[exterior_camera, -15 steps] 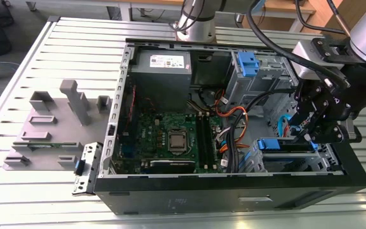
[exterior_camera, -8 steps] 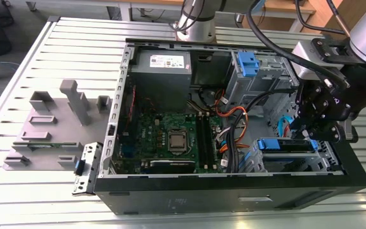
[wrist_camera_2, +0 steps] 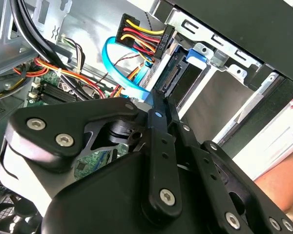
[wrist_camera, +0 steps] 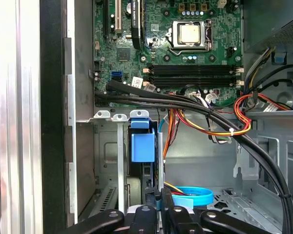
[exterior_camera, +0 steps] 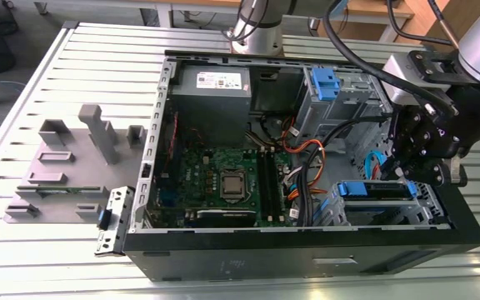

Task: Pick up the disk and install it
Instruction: 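Insert the first disk wire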

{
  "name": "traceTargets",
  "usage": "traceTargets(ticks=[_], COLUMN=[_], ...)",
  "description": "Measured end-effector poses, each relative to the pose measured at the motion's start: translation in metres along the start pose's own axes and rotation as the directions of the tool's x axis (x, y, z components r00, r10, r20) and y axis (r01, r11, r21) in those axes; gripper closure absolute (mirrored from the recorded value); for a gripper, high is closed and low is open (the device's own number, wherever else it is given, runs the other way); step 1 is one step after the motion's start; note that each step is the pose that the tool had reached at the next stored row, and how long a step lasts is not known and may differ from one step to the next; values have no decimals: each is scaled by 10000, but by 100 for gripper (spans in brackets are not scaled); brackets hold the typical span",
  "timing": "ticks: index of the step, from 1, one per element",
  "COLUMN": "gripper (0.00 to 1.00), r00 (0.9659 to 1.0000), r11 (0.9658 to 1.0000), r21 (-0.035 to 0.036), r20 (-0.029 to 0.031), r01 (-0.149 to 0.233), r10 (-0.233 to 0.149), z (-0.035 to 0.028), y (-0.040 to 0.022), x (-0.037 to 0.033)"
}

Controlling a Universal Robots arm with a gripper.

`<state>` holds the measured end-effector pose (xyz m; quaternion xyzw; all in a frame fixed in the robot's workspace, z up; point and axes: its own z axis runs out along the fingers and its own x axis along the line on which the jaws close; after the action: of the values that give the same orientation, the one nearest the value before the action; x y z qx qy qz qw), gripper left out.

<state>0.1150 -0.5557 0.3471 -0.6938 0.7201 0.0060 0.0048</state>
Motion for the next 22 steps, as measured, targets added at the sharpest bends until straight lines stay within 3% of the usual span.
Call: traceTargets(ticks=[9, 17, 22], gripper=[84, 84, 84], r00=[10000, 10000, 9999], r11=[10000, 9999, 9998], r21=[9, 140, 161], r20=[7, 21, 23], r01=[6, 85, 100], r10=[-6, -85, -101], z=[3, 29, 42], y=[-1, 43, 53], x=[33, 51, 54])
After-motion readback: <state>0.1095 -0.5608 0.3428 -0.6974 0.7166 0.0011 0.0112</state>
